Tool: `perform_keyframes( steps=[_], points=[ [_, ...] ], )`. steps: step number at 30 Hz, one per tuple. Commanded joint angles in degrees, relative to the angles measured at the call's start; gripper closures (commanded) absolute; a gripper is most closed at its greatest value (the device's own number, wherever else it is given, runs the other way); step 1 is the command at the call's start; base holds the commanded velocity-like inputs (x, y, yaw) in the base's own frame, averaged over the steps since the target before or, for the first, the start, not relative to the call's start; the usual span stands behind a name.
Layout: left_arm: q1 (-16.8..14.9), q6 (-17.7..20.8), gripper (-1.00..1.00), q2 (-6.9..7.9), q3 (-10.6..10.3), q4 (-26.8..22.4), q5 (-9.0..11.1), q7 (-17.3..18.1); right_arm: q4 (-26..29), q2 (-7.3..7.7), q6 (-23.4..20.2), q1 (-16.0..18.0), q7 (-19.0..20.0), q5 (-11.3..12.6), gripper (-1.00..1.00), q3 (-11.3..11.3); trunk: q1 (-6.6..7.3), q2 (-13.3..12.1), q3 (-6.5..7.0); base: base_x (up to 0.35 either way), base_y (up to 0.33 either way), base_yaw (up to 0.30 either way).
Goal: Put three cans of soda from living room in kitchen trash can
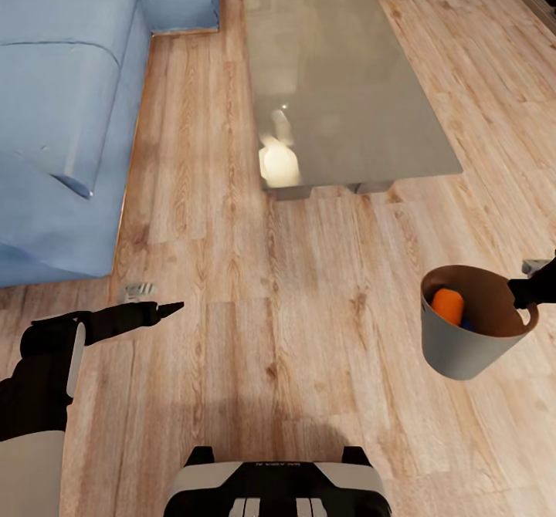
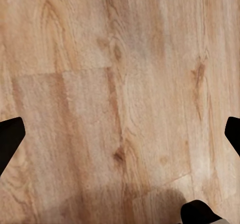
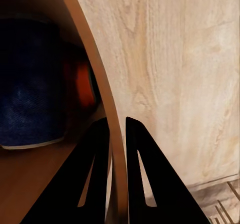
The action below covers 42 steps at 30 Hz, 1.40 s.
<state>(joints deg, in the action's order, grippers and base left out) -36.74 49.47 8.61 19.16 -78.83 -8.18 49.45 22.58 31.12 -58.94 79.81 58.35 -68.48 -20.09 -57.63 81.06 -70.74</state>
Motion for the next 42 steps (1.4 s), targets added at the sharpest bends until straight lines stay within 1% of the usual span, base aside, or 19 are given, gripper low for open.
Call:
perform_keyframes(
  steps=[1, 5, 14, 16, 17, 18, 19, 22, 23, 24, 27, 33, 39, 42],
  points=[
    [0.01, 0.01, -1.0, 0.0, 0.0, -0.01, 0.01, 0.01, 0.21, 0.0, -0.3, 0.0, 0.19, 0.15, 1.0, 0.15, -0.22, 0.42, -0.18, 0.0, 0.0, 0.0],
    [0.01, 0.01, -1.0, 0.0, 0.0, 0.04, 0.01, 0.03, 1.34, -0.12, -0.37, -0.05, 0.35, 0.25, 1.0, 0.02, -1.1, 2.02, -0.9, 0.0, 0.0, 0.0],
    [0.01, -0.02, -1.0, -0.01, -0.02, -0.01, 0.06, 0.03, 1.86, -0.3, 0.28, -0.06, 1.22, 0.44, 1.0, -0.05, -3.07, 5.63, -2.52, 0.0, 0.0, 0.0],
    [0.01, -0.05, -1.0, 0.0, -0.05, -0.01, 0.07, 0.03, 2.13, -0.29, 0.5, -0.03, 2.53, 0.47, 1.0, -0.11, -3.51, 6.43, -2.88, 0.0, 0.0, 0.0],
    [0.01, -0.06, -1.0, -0.03, -0.06, -0.01, 0.08, 0.08, 4.2, -0.3, 0.67, -0.09, 4.58, 0.49, 1.0, -0.16, -3.73, 6.83, -3.06, 0.0, 0.0, 0.0],
    [0.01, -0.07, -1.0, -0.04, -0.06, -0.01, 0.08, 0.09, 5.36, -0.31, 0.7, -0.11, 5.4, 0.5, 1.0, -0.19, -3.95, 7.23, -3.24, 0.0, 0.0, 0.0],
    [0.01, -0.07, -1.0, -0.06, -0.07, -0.01, 0.09, 0.08, 8.0, -0.33, 0.75, -0.17, 7.28, 0.52, 1.0, -0.2, -4.17, 7.64, -3.42, 0.0, 0.0, 0.0],
    [0.02, -0.07, -1.0, -0.07, -0.08, -0.01, 0.09, 0.06, 11.72, -0.37, 0.8, -0.26, 10.29, 0.53, 1.0, -0.12, -4.83, 8.84, -3.95, 0.0, 0.0, 0.0],
    [0.04, -0.08, -1.0, -0.14, -0.08, -0.01, 0.09, 0.05, 14.47, -0.37, 0.78, -0.3, 12.85, 0.53, 1.0, -0.11, -5.05, 9.24, -4.13, 0.0, 0.0, 0.0],
    [0.06, -0.08, -1.0, -0.2, -0.08, 0.02, 0.09, 0.04, 15.64, -0.36, 0.8, -0.32, 13.98, 0.54, 1.0, -0.12, -5.27, 9.64, -4.31, 0.0, 0.0, 0.0],
    [0.04, -0.08, -1.0, -0.35, -0.08, 0.06, 0.09, 0.04, 17.17, -0.36, 0.83, -0.34, 15.41, 0.54, 1.0, -0.22, -5.93, 10.84, -4.85, 0.0, 0.0, 0.0],
    [0.07, -0.08, -1.0, -0.61, -0.08, 0.07, 0.09, 0.04, 18.06, -0.41, 1.44, -0.66, 16.08, 0.79, 1.0, -0.31, -7.25, 13.25, -5.93, 0.0, 0.0, 0.0],
    [0.05, -0.08, -1.0, -0.71, -0.08, 0.07, 0.06, -0.01, 18.43, -0.44, 1.75, -1.17, 16.12, 3.09, 1.0, -0.31, -8.57, 15.66, -7.01, 0.0, 0.0, 0.0],
    [0.05, -0.08, -1.0, -0.75, -0.08, 0.08, 0.02, -0.04, 18.84, -0.41, 1.79, -1.35, 16.25, 3.69, 1.0, -0.37, -9.22, 16.86, -7.54, 0.0, 0.0, 0.0]
  ],
)
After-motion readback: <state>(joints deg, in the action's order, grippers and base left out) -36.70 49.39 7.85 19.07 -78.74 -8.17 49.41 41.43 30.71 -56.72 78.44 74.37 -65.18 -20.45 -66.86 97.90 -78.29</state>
